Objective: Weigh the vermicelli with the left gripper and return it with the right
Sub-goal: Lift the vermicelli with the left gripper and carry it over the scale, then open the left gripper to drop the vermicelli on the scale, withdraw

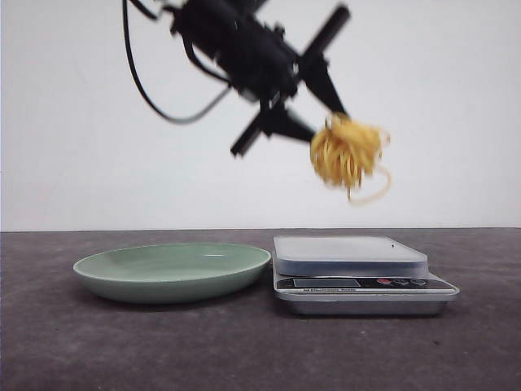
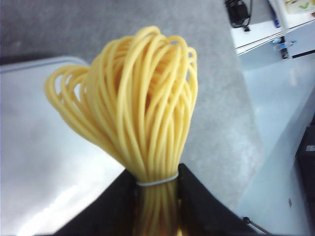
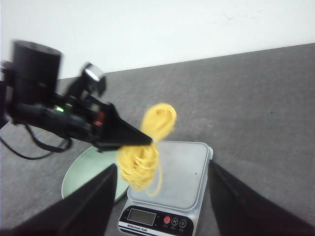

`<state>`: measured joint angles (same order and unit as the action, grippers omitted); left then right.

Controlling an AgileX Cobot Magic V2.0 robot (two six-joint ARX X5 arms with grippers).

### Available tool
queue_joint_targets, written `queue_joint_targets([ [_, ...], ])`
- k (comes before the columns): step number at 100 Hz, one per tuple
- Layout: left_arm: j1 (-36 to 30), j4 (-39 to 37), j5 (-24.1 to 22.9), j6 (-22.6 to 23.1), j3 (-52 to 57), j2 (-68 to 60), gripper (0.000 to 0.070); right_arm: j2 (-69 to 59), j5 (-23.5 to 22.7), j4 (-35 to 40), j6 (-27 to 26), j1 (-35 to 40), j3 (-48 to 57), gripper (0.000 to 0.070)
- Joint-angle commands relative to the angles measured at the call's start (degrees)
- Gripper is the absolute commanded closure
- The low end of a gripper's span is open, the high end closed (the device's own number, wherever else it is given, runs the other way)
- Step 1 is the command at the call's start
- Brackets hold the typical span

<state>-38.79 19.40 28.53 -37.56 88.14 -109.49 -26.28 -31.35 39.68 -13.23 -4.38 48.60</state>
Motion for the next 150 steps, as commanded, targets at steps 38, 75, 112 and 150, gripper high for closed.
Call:
queue_joint_targets([
  [38, 0.50, -1.79, -2.10, -0.17, 0.96, -8.61, 0.0662, -0.22, -0.15, 1.16, 1.73, 0.13, 0.66, 0.0337],
  [75, 2.03, -2.47, 7.37, -0.46, 3.13, -7.61, 0.0214, -0.22, -0.17, 1.55, 2.19, 0.15, 0.66, 0.0336],
  [112, 8.44, 8.48, 0.87, 11.72, 6.84, 12.37, 0.0232, -0.22, -0.15, 1.53, 2.38, 0.15, 0.66, 0.0336],
  [150, 9.09, 30.95, -30.60, 30.73, 6.82, 43.12, 0.0231, -0.22, 0.24, 1.55, 3.45, 0.15, 0.66, 0.0336],
])
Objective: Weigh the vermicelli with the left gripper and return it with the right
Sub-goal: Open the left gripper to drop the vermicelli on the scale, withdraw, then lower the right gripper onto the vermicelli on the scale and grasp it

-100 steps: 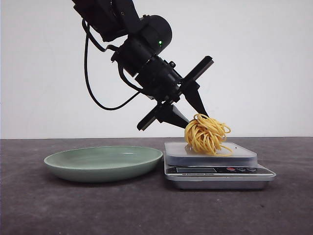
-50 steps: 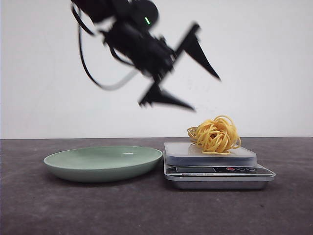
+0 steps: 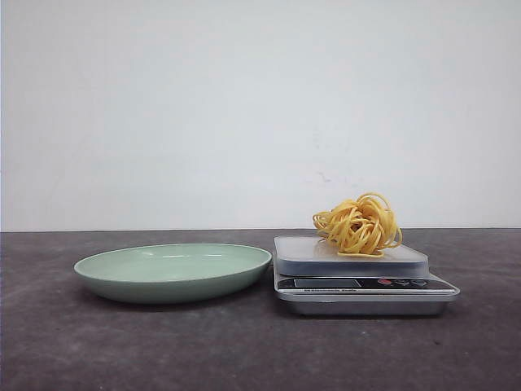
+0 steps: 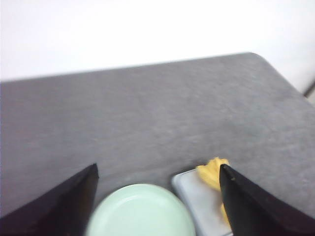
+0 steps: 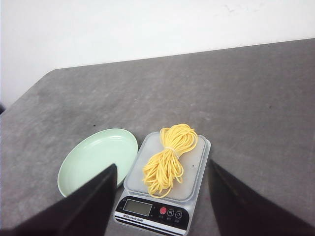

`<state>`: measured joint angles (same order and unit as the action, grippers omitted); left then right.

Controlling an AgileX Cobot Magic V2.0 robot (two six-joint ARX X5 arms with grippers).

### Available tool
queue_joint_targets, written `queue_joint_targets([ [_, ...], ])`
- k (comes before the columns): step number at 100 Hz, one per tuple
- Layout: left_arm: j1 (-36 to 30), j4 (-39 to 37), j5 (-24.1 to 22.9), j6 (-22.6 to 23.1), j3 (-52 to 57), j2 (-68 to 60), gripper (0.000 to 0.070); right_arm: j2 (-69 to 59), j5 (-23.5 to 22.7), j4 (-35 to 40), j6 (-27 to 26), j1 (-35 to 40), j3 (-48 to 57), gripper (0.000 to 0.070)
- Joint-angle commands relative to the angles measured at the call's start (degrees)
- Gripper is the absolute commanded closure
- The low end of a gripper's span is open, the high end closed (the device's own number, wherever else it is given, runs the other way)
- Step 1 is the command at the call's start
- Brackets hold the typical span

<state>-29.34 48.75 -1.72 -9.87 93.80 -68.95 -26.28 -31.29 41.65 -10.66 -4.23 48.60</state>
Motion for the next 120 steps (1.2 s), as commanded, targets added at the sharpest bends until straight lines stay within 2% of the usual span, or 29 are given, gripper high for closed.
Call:
queue_joint_targets([
  [1, -0.35, 1.99, -0.48, 3.04, 1.16, 3.21, 0.0231, -0.22, 0.17, -0.42, 0.90, 0.00, 0.66, 0.0336],
  [21, -0.35, 11.32, -7.30, 3.17, 0.24, 14.95, 0.0232, -0.22, 0.20, -0.37, 1.03, 0.02, 0.66, 0.0336],
  [35, -0.35, 16.44, -7.98, 1.31, -3.21, 23.58, 0.0232, -0.22, 0.17, -0.31, 1.03, 0.17, 0.66, 0.0336],
  [46, -0.35, 15.74, -8.92, -0.61, -9.05, 31.52, 0.0241, -0.22, 0.20, -0.33, 1.16, 0.81, 0.66, 0.0336],
  [52, -0.33, 15.63, -9.99, -1.79, -12.87, 35.74, 0.0282, -0.22, 0.24, -0.33, 1.79, 1.29, 0.66, 0.0336],
  [61, -0.28, 15.80, -10.56, -3.69, -19.32, 41.72, 0.0299, -0.22, 0.26, -0.31, 2.14, 2.25, 0.66, 0.0331],
  [72, -0.28, 15.87, -11.45, -4.96, -27.12, 47.63, 0.0308, -0.22, 0.35, -0.15, 2.14, 3.43, 0.66, 0.0260],
  [80, -0.28, 16.04, -12.02, -5.57, -31.95, 50.25, 0.0308, -0.24, 1.62, 0.13, 2.14, 4.04, 0.66, 0.0252],
  [101, -0.28, 15.45, -12.00, -6.19, -35.98, 51.19, 0.0308, -2.14, 2.19, 0.35, 0.24, 5.35, 0.70, 0.0253],
  [120, -0.28, 12.35, -12.00, -6.21, -35.98, 51.17, 0.0308, -11.82, 3.37, 0.42, -0.63, 9.18, 3.50, 0.0253],
])
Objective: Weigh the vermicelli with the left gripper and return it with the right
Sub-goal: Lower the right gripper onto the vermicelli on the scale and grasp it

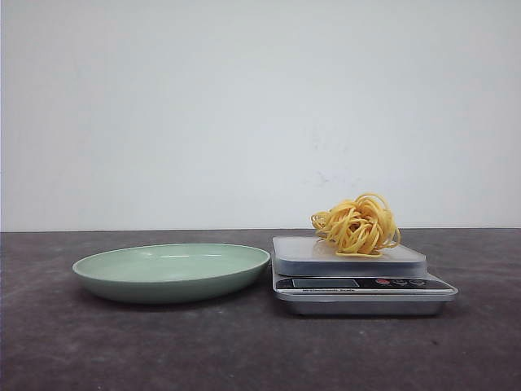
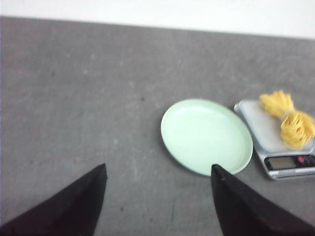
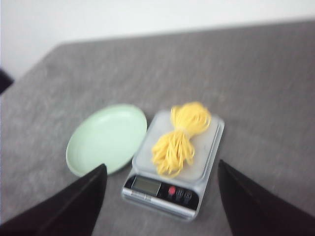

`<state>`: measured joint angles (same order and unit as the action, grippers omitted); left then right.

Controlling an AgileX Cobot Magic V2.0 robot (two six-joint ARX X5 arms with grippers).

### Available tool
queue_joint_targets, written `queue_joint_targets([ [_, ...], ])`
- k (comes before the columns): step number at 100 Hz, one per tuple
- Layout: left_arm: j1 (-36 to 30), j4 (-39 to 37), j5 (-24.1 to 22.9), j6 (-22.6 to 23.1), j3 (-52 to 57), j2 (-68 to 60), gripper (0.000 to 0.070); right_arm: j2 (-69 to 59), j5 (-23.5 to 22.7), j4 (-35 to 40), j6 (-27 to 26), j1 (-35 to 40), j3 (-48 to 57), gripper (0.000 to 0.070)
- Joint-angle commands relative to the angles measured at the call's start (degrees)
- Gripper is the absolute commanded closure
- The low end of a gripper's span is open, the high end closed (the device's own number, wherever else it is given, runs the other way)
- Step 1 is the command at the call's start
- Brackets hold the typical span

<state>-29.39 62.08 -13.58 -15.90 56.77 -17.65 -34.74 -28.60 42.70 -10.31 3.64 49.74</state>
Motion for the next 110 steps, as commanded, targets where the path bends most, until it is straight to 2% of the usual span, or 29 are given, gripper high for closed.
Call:
queue_joint_targets([
  [1, -0.24, -1.03, -0.13, -0.17, 1.05, -0.13, 0.0308, -3.98, 0.87, -0.63, -1.07, 1.60, 2.64, 0.0252],
  [21, -0.24, -1.09, -0.13, -0.24, 1.05, -0.22, 0.0308, -17.70, 6.86, -0.70, -2.25, 9.51, 9.62, 0.0249],
  [29, -0.24, -1.05, -0.13, -0.26, 1.05, -0.22, 0.0308, -23.82, 9.46, -0.68, -2.84, 13.38, 12.59, 0.0224],
  [47, -0.24, -1.03, -0.13, -1.05, 1.05, -0.22, 0.0308, -37.05, 16.76, -0.07, -4.09, 19.65, 19.06, 0.0217],
  [79, -0.24, 0.13, -0.13, -1.33, 1.05, -0.22, 0.0308, -56.08, 18.62, 2.49, -5.38, 21.64, 28.81, 0.0217],
  [110, -0.24, 0.11, -0.13, -1.53, 1.05, -0.22, 0.0308, -66.38, 20.09, 2.34, -5.38, 21.64, 31.28, 0.0217],
])
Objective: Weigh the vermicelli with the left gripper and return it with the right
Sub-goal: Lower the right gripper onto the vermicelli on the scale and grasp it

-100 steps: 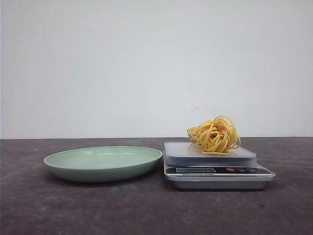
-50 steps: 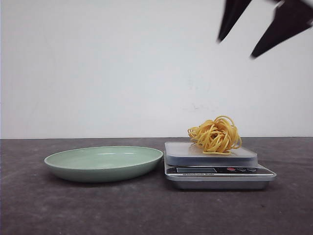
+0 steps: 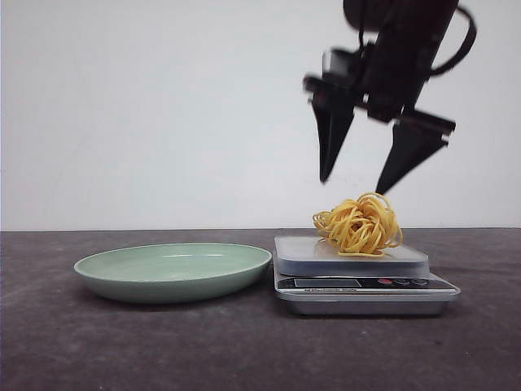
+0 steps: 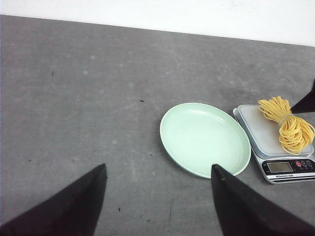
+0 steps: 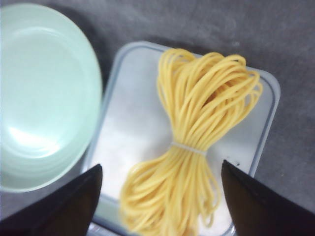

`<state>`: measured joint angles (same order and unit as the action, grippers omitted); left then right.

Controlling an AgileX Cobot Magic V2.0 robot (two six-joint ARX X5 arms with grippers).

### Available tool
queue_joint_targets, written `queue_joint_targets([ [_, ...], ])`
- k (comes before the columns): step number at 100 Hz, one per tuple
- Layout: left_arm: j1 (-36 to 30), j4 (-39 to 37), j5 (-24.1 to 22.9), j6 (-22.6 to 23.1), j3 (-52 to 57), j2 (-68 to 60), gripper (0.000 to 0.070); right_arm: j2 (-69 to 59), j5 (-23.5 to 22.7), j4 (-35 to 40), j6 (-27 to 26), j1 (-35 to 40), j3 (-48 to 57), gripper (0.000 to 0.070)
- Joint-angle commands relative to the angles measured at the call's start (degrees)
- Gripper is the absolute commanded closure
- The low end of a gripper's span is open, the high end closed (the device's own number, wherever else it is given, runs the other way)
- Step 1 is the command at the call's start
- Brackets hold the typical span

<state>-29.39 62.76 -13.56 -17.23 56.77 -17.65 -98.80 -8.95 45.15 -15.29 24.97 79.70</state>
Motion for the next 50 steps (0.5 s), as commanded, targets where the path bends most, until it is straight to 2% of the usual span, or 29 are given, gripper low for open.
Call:
queue_joint_targets([
  [1, -0.24, -0.57, -0.15, -0.20, 1.05, -0.22, 0.0308, -2.43, 0.44, -0.11, -0.39, 0.31, 1.31, 0.0217],
  [25, -0.24, -0.57, -0.15, -0.20, 1.05, -0.22, 0.0308, -5.97, 2.84, -1.84, -0.35, 0.33, 1.31, 0.0218],
  [29, -0.24, -0.52, -0.15, -0.20, 1.05, -0.22, 0.0308, -6.21, 2.82, -2.25, -0.35, 0.37, 1.33, 0.0236],
  [34, -0.24, -0.46, -0.13, -0.20, 1.05, -0.22, 0.0308, -6.43, 2.82, -2.58, -0.35, 0.42, 1.31, 0.0304],
  [41, -0.24, -0.37, -0.15, -0.20, 1.05, -0.22, 0.0308, -6.51, 2.93, -2.80, -0.33, 0.42, 1.31, 0.0435],
  [46, -0.24, -0.15, -0.15, -0.20, 1.05, -0.22, 0.0308, -6.54, 2.93, -2.95, -0.26, 0.46, 1.31, 0.0578],
  [49, -0.24, 0.07, -0.15, -0.20, 1.05, -0.22, 0.0308, -6.54, 2.93, -3.06, -0.02, 0.59, 1.33, 0.0697],
  [50, -0.24, 0.15, -0.15, -0.20, 1.05, -0.22, 0.0308, -6.54, 2.93, -3.06, 0.04, 0.66, 1.31, 0.0700],
])
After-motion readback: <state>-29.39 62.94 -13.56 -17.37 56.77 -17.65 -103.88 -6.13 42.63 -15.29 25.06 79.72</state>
